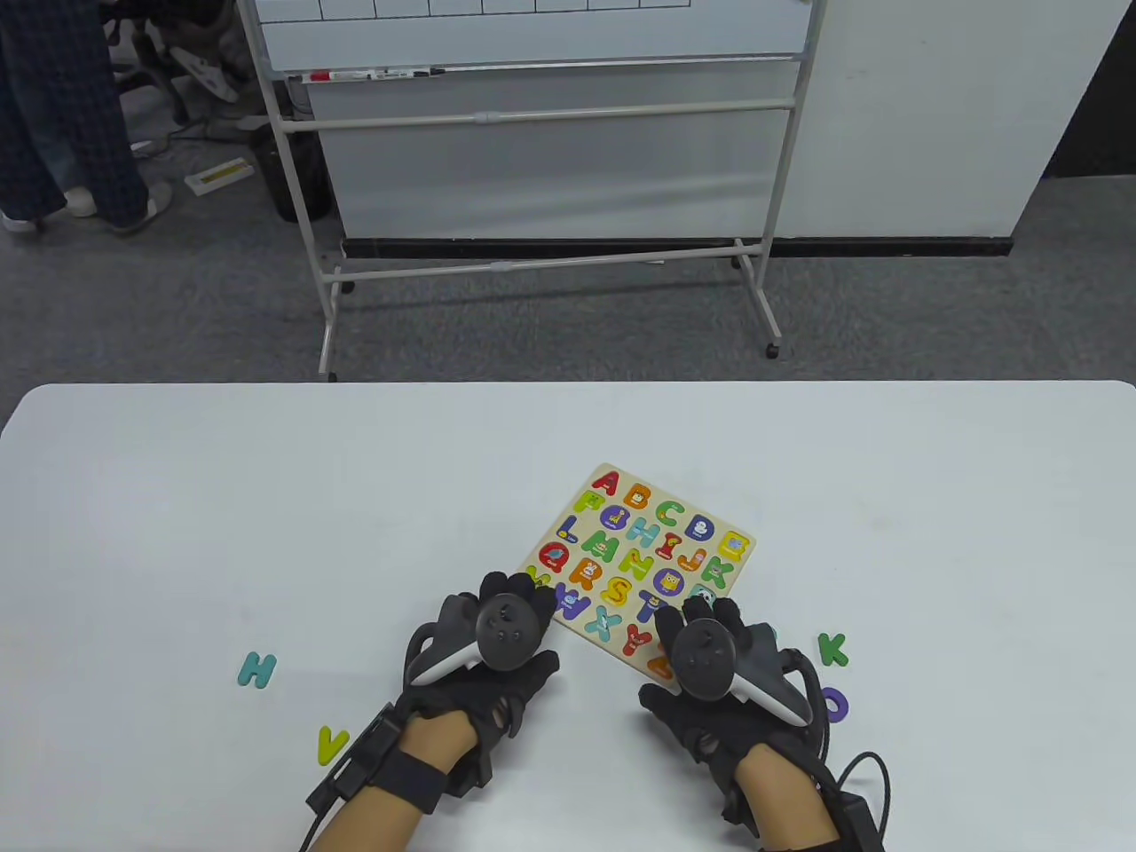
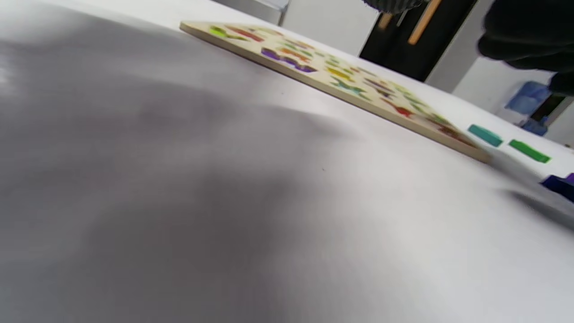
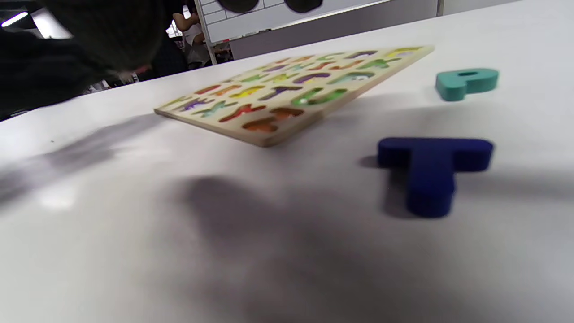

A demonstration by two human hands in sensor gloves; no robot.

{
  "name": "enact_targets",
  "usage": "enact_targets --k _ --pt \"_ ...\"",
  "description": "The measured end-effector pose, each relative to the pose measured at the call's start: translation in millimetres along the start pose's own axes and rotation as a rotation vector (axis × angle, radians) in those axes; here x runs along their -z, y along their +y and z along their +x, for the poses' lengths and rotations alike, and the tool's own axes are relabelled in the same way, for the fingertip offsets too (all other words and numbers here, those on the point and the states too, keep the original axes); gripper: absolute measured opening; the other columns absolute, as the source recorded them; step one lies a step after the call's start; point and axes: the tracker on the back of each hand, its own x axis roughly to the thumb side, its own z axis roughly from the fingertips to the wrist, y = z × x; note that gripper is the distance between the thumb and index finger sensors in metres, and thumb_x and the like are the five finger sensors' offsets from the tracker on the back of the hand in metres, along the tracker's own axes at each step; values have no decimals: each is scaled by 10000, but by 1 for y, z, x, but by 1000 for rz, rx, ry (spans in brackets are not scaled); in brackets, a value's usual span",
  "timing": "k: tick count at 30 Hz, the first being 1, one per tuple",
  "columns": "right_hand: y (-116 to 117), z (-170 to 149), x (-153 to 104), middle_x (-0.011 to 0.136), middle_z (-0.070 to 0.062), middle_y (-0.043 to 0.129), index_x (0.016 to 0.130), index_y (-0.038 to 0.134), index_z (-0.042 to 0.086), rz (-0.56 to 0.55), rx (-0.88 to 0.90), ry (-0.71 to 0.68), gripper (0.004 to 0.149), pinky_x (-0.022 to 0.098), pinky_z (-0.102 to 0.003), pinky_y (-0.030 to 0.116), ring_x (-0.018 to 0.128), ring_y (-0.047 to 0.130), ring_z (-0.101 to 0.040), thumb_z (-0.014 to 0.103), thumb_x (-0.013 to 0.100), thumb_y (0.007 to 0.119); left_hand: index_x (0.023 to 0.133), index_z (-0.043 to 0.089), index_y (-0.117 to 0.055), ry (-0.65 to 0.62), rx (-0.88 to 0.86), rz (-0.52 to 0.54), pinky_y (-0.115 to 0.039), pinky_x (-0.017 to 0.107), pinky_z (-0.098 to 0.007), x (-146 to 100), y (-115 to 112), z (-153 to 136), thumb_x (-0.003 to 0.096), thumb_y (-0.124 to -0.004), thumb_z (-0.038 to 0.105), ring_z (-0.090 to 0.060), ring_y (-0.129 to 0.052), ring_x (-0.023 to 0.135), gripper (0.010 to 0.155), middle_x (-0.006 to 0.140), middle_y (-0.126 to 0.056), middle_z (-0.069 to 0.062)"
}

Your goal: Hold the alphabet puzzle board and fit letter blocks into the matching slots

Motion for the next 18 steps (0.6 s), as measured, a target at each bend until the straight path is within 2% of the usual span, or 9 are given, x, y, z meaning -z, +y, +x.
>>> enact_targets --k 2,6,10,13,15,18 --pt "0 1 -1 1197 -155 168 1132 192 248 6 5 -5 880 718 -715 258 1104 123 -469 607 485 669 1093 201 -121 1 1 -41 -49 700 -571 13 2 1 515 -516 489 -412 31 1042 757 1134 -17 -123" --pt "1 1 1 1197 -143 172 1131 204 245 7 4 -6 875 718 -715 260 1105 122 -467 607 484 670 1089 210 -109 20 -17 -42 -30 700 -560 39 5 6 513 -515 487 -398 50 1040 757 1132 -3 -108" --pt "5 -2 3 1195 -160 173 1132 209 243 51 8 8 872 718 -714 261 1104 125 -470 607 486 668 1072 262 -53 52 71 -87 -55 716 -570 57 1 9 508 -505 502 -397 65 1038 761 1123 33 -92" --pt "6 -2 5 1194 -164 172 1132 211 242 62 8 7 871 718 -714 262 1103 126 -469 607 486 667 1087 266 -113 86 47 -141 -80 722 -572 66 -10 2 502 -490 499 -395 33 1043 734 1132 -11 -92" --pt "6 -2 4 1196 -156 175 1134 221 242 64 10 10 867 718 -714 263 1106 127 -464 606 486 667 1072 281 -60 88 15 -204 -61 708 -587 67 -14 -2 507 -451 499 -399 80 1019 721 1110 51 -75" --pt "5 -5 3 1196 -156 177 1138 239 243 65 24 17 859 718 -714 263 1095 152 -480 604 487 667 1095 264 -103 112 -7 -156 -95 712 -602 62 -14 -1 514 -457 488 -421 29 1035 717 1132 5 -100"
